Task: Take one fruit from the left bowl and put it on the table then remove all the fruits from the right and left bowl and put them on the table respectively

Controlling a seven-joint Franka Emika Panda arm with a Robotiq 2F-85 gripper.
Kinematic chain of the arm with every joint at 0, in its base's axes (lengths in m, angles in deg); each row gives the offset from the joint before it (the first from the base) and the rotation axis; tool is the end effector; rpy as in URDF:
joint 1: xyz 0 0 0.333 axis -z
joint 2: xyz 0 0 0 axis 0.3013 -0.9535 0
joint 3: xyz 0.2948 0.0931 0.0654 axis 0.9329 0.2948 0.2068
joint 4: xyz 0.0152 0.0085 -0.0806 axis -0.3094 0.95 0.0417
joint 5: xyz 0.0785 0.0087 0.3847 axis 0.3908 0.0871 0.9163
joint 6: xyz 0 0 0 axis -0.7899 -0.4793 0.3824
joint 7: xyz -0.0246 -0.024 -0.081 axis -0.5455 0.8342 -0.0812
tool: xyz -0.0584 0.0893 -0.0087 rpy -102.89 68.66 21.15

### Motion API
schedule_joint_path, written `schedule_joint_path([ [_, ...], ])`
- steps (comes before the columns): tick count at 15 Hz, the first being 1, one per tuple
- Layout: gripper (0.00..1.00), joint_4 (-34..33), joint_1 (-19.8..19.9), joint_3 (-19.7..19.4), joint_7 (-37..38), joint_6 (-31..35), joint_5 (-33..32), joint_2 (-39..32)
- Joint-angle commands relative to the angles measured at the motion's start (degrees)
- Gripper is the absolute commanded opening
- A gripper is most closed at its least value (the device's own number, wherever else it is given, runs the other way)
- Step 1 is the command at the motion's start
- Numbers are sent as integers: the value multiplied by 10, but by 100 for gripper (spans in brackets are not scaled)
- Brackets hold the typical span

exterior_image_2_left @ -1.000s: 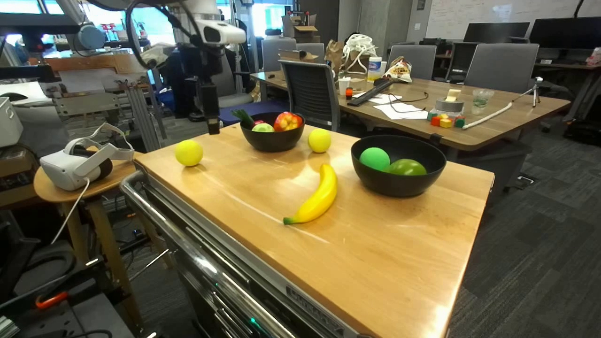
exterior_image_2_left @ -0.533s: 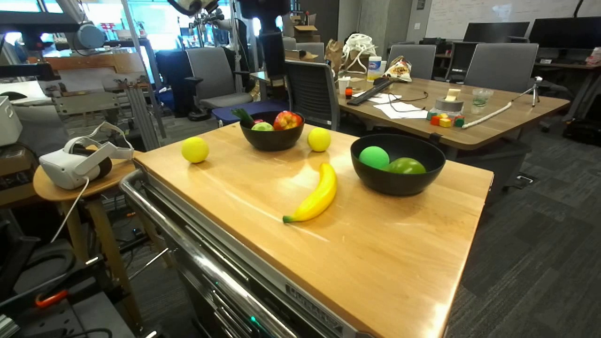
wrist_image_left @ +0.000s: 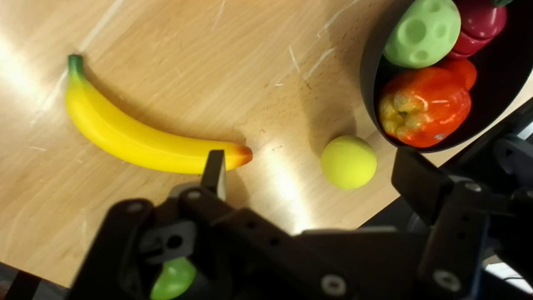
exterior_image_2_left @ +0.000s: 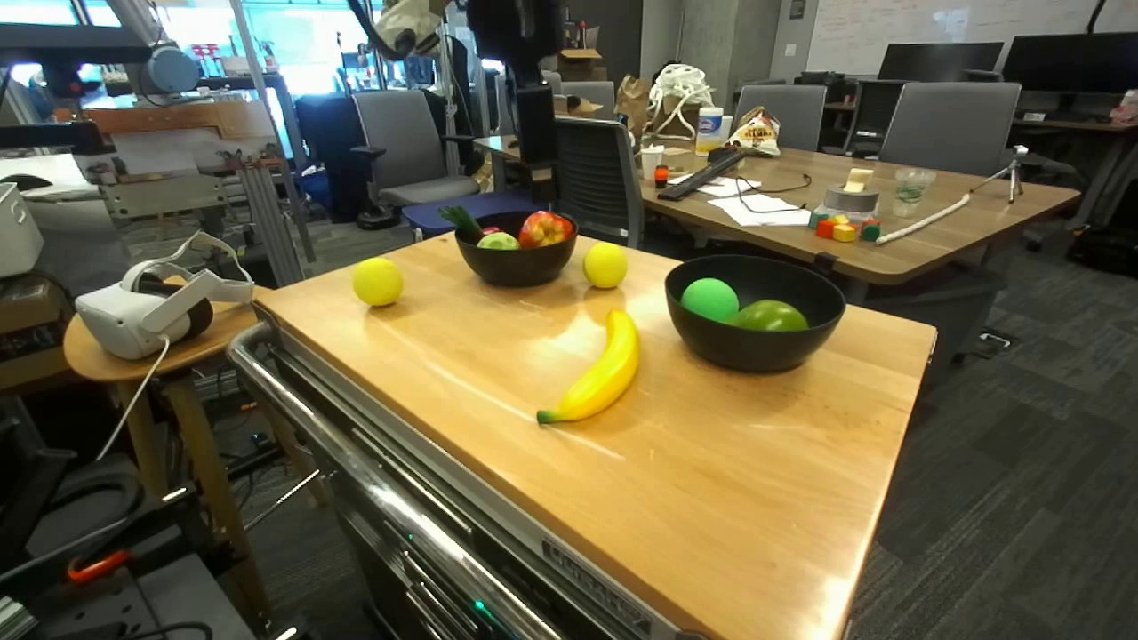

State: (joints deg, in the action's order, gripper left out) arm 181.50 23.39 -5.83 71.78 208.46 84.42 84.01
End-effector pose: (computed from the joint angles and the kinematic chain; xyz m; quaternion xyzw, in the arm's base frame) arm 0.5195 -0.0827 0.4386 -0.9325 0.3483 -0.0775 0.0567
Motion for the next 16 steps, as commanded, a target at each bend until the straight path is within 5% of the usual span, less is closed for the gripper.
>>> schedule_joint_path([
  [1, 100, -110, 4, -3, 24, 0, -33, -108],
  [6, 100, -234, 3, -50, 73, -7, -87, -213],
  [10, 98, -300, 8, -83, 119, -9, -63, -270],
  [11, 95, -309, 10, -90, 141, -8, -57, -279],
  [13, 70, -322, 15, -99, 177, -6, -43, -294],
  [16, 59, -331, 19, -106, 221, -2, -30, -310],
])
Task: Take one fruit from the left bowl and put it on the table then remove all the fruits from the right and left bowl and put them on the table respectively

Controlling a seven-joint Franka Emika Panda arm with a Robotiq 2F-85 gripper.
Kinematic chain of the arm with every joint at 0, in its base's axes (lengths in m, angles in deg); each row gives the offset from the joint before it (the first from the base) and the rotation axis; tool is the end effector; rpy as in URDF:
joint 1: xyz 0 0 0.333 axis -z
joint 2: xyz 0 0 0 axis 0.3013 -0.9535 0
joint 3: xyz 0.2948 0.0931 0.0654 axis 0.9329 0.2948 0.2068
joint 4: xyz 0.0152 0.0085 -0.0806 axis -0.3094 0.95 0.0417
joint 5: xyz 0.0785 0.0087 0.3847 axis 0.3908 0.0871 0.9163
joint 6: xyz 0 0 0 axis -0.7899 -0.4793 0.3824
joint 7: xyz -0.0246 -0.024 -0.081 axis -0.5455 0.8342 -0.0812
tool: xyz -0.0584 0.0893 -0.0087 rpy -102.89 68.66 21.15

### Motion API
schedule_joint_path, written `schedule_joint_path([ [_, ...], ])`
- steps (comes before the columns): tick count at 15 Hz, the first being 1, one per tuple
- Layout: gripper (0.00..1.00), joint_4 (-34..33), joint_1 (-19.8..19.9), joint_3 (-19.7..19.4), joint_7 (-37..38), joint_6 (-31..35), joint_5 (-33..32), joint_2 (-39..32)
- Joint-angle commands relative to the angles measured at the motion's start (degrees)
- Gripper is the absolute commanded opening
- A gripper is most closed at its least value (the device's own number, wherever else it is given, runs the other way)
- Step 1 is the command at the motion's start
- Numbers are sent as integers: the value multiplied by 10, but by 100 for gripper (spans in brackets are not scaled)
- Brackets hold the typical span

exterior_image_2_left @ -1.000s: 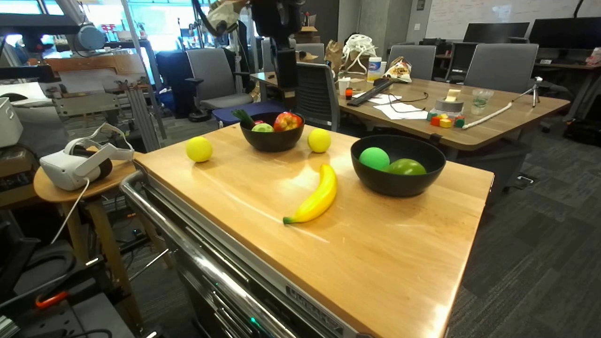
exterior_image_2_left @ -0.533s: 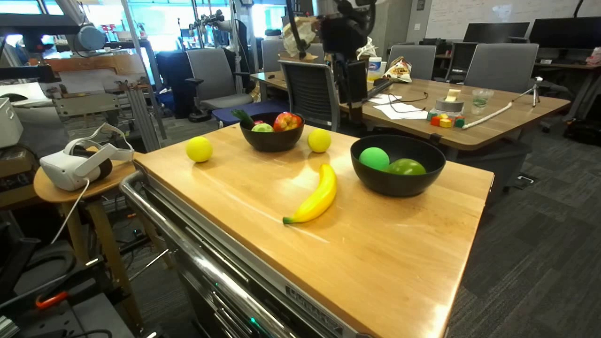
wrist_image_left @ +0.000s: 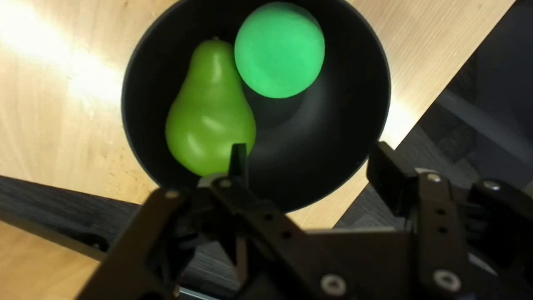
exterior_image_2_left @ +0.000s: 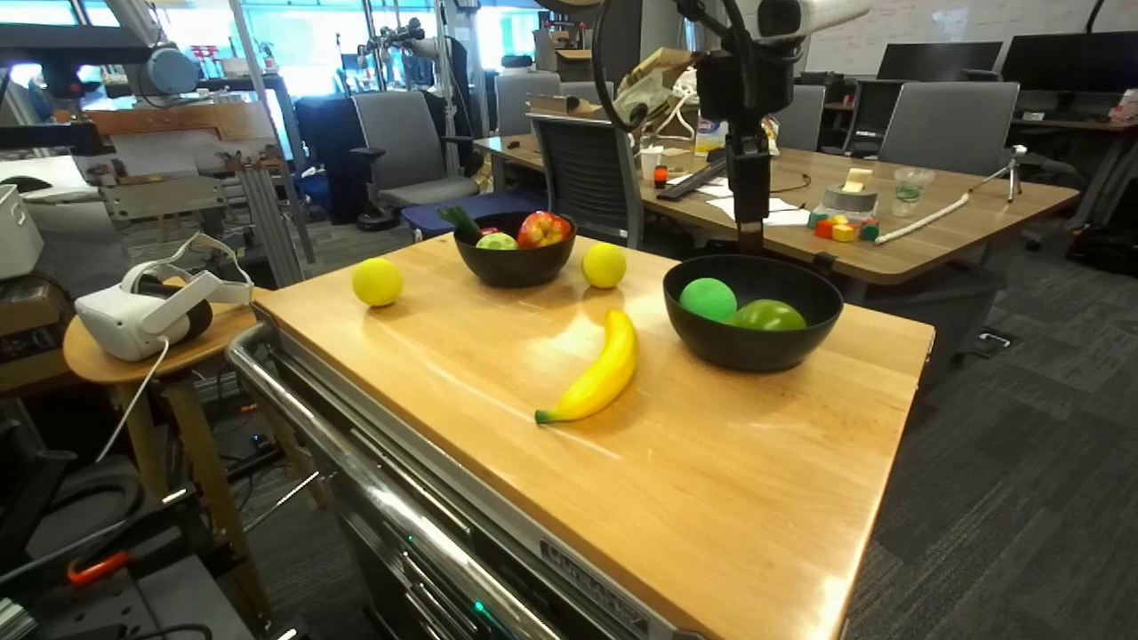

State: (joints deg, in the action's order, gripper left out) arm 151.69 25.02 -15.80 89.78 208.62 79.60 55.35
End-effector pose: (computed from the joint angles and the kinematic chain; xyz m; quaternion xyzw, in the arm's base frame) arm 0.6403 -0.2251 0.3916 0.8328 -0.5426 0.1085 0.0139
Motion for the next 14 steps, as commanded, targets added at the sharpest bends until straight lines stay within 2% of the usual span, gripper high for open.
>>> schedule_joint_path([
  [1, 69, -35, 4, -7, 54, -5, 24, -28],
  [5, 85, -36, 6, -4, 91, -8, 38, -41],
  [12, 67, -28, 7, 2, 132, -22, 58, -60],
  [14, 68, -27, 8, 4, 140, -32, 66, -65],
])
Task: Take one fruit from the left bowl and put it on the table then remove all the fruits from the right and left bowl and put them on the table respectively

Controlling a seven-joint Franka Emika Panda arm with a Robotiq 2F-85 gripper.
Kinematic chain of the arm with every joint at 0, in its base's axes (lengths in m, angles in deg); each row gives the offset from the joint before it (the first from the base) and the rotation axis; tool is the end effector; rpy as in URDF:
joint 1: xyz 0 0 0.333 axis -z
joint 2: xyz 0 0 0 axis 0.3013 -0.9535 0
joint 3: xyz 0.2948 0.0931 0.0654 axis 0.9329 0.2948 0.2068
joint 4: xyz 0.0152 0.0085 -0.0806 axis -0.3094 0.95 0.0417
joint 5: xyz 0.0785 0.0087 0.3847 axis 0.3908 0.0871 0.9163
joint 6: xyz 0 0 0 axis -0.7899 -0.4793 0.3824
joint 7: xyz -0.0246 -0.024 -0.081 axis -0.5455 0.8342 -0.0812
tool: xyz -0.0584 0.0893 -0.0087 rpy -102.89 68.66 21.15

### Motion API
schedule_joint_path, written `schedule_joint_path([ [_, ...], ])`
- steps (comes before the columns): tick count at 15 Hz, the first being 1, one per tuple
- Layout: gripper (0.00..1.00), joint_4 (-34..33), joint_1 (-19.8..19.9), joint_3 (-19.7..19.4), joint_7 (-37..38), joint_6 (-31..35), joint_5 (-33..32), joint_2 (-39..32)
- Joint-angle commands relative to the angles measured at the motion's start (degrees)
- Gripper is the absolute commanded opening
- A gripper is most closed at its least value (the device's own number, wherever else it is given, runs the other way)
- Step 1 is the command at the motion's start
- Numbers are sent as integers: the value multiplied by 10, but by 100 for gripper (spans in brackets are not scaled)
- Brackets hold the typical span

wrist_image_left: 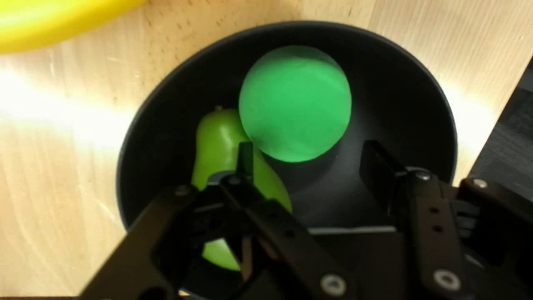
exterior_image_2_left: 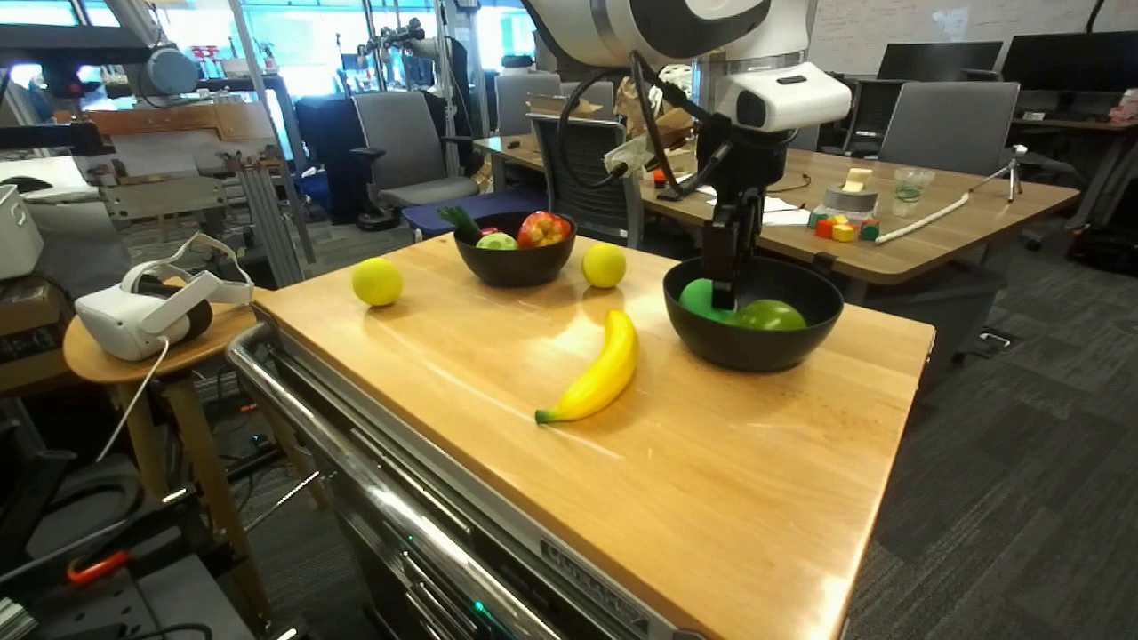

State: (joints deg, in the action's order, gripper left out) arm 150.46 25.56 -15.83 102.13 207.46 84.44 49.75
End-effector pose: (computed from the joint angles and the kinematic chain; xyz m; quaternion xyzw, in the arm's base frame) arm 0.6448 -0.2300 0.3343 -0.7555 0.6525 -0.0584 0.0045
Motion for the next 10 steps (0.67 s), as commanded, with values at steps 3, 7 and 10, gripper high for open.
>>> schedule_joint_path([
  [3, 72, -15, 2, 5, 28, -35, 21, -16],
  [7, 42, -14, 2, 3, 45, -46, 18, -15],
  [10, 30, -9, 1, 1, 53, -40, 14, -3],
])
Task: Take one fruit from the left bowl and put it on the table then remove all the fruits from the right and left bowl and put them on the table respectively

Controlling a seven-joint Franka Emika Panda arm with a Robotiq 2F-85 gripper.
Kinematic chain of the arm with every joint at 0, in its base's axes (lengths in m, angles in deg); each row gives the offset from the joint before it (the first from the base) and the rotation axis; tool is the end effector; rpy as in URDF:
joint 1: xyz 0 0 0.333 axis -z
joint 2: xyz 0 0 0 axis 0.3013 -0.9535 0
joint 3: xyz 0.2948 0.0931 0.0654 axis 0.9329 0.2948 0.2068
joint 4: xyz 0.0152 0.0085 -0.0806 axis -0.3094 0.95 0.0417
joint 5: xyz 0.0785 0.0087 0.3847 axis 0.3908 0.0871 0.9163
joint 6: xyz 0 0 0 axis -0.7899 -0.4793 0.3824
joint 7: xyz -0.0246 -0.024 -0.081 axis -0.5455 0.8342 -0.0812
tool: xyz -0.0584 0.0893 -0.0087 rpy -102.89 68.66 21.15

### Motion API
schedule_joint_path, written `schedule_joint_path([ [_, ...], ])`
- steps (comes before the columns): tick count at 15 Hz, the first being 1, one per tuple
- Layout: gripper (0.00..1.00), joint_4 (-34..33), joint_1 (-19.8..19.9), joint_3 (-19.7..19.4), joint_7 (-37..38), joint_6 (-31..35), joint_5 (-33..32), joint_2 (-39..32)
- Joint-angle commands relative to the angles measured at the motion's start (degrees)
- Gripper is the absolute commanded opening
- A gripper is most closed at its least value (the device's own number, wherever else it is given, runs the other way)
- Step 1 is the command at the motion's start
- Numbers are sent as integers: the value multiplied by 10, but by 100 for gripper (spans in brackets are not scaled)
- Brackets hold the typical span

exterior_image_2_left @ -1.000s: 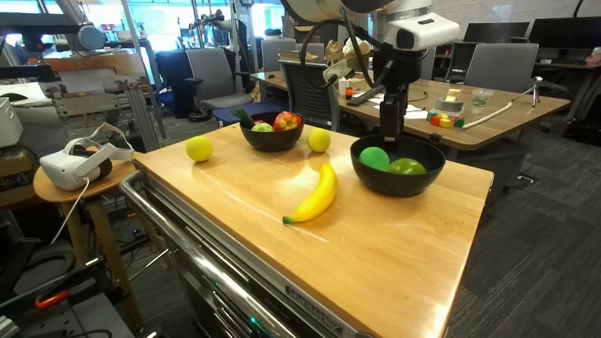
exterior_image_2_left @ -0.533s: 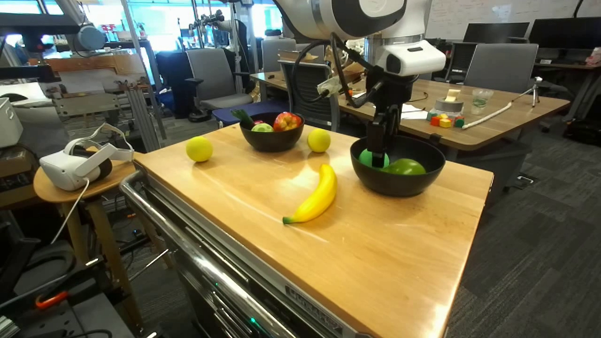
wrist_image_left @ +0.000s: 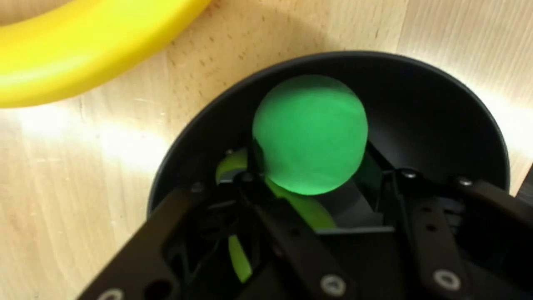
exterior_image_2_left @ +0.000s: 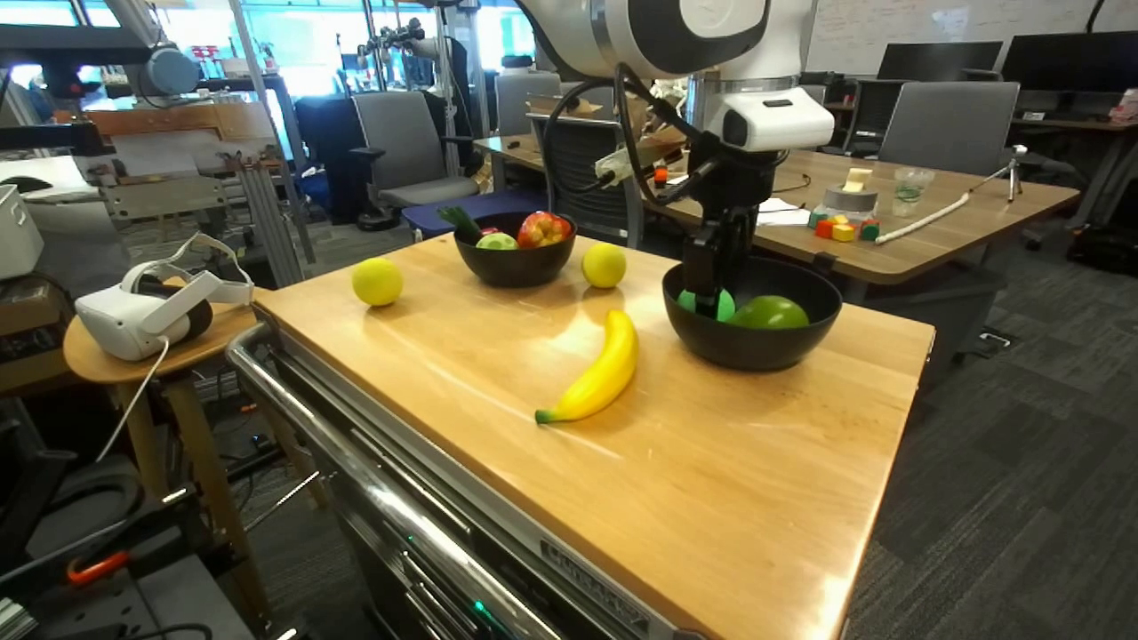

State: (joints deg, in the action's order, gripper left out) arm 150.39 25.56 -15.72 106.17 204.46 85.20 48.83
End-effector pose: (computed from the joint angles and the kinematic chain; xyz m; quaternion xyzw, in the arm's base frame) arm 0.6407 -0.2266 0.3190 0.7309 -0.6820 0.0255 0.0012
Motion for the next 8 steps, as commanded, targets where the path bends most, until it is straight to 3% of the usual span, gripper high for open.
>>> schedule_joint_path([
  [1, 28, -4, -3, -1, 13, -6, 0, 17],
  [4, 24, 22, -30, -12, 4, -29, -60, 85],
  [8, 23, 74, -52, 19, -58, -83, -104, 187],
])
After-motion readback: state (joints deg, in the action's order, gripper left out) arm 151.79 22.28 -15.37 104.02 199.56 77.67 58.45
